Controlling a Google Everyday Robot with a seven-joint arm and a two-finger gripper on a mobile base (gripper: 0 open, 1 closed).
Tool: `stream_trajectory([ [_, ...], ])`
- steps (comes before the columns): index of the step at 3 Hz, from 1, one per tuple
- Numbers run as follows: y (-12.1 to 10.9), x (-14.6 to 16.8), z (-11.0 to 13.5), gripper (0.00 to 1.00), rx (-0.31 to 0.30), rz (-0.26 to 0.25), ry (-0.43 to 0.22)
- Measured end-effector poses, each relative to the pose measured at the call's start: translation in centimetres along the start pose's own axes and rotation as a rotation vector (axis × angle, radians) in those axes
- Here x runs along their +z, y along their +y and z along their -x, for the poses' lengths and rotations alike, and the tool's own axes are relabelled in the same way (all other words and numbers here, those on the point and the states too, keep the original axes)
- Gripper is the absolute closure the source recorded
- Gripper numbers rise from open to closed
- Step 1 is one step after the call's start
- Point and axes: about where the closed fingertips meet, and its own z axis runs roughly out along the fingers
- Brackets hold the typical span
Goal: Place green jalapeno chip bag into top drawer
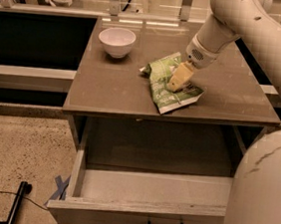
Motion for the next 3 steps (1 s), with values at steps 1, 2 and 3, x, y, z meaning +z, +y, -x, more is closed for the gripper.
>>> stream_trajectory([
  [1, 0.0, -0.3, 0.1, 0.79, 0.000, 0.000, 0.000],
  [2, 0.1, -0.9, 0.3, 1.00, -0.008, 0.001, -0.012],
  [3, 1.5, -4.4, 1.8, 1.00, -0.122, 0.010, -0.191],
])
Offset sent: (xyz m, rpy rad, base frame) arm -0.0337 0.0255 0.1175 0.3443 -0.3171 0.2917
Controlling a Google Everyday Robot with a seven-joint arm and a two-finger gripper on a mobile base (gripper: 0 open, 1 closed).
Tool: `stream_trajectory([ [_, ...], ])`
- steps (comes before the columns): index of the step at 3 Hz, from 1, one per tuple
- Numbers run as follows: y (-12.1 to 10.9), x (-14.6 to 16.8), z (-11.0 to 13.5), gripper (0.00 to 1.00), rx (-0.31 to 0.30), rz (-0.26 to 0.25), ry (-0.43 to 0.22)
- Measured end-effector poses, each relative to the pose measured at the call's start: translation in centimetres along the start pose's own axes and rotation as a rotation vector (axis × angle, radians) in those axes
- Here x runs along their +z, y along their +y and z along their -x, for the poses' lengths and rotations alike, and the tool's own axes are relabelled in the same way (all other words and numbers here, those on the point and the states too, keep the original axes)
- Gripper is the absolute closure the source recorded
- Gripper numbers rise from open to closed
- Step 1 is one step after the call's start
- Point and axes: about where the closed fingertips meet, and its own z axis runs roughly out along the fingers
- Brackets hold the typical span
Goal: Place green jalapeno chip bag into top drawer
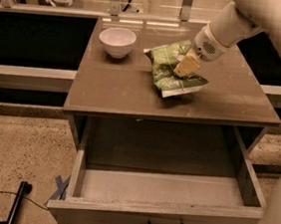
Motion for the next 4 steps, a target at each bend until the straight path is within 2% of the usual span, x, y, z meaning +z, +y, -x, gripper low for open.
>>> stream_trajectory([
  [1, 2.7, -5.7, 2.9, 1.00, -0.149, -0.012, -0.203],
  [2, 6.5, -9.6, 4.2, 1.00, -0.295, 0.008, -0.318],
  [3, 11.3, -9.2, 2.5, 1.00, -0.348, 0.126, -0.334],
  [4, 14.9, -7.8, -0.9, 1.00, -0.330, 0.230, -0.331],
])
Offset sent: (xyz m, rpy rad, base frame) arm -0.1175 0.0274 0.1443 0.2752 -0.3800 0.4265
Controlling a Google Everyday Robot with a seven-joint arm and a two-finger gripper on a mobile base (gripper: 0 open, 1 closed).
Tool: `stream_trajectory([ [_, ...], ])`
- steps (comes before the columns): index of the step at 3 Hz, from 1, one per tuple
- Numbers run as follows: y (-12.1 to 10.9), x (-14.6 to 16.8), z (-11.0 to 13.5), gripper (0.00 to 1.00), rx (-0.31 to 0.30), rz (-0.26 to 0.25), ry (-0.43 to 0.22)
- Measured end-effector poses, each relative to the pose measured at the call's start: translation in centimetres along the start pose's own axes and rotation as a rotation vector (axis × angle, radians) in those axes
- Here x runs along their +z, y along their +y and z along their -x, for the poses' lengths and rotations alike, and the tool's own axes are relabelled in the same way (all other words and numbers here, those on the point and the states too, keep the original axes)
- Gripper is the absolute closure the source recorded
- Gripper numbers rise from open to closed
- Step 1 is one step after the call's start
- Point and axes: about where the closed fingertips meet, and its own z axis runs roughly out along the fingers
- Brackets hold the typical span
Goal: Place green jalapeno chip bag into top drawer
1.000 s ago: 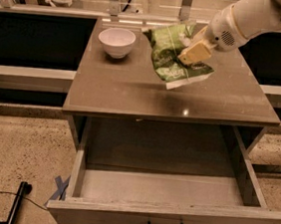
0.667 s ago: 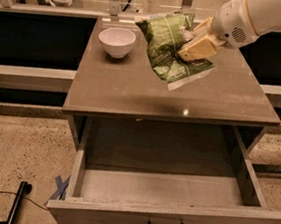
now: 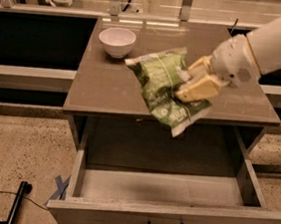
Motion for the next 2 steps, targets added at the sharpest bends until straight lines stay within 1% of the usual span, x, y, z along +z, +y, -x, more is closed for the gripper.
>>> stream_trajectory([
  [1, 3.21, 0.72, -2.69, 1.00, 0.036, 0.065, 0.024],
  [2, 3.21, 0.72, -2.69, 1.00, 0.036, 0.065, 0.024],
])
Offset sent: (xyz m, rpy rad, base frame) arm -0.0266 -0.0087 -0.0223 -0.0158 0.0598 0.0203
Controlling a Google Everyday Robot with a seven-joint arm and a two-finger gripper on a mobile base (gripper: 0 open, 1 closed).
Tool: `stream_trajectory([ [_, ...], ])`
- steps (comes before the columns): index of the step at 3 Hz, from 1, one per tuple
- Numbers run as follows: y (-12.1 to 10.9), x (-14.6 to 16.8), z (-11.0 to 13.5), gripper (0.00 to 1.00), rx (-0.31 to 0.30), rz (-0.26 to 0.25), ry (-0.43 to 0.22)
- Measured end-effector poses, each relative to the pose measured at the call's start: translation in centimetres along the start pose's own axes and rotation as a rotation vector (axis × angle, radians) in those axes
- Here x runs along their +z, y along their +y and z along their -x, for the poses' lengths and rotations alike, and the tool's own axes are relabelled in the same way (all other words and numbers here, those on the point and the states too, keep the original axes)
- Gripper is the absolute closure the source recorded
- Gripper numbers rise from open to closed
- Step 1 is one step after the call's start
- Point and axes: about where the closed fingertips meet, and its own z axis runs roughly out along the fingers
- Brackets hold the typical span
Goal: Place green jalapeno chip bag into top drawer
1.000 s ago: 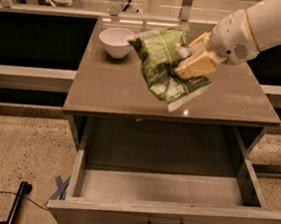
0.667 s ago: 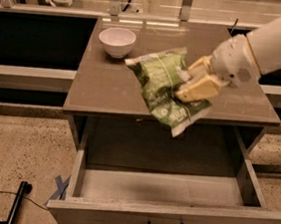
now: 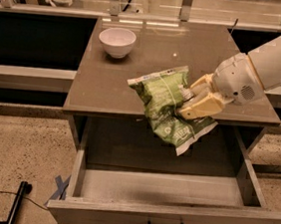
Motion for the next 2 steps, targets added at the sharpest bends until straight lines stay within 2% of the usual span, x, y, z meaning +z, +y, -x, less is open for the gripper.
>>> stream_trajectory([
  [1, 0.4, 1.2, -1.8, 1.00, -0.032, -0.012, -0.007],
  [2, 2.3, 5.8, -8.2, 1.00, -0.084, 0.026, -0.033],
])
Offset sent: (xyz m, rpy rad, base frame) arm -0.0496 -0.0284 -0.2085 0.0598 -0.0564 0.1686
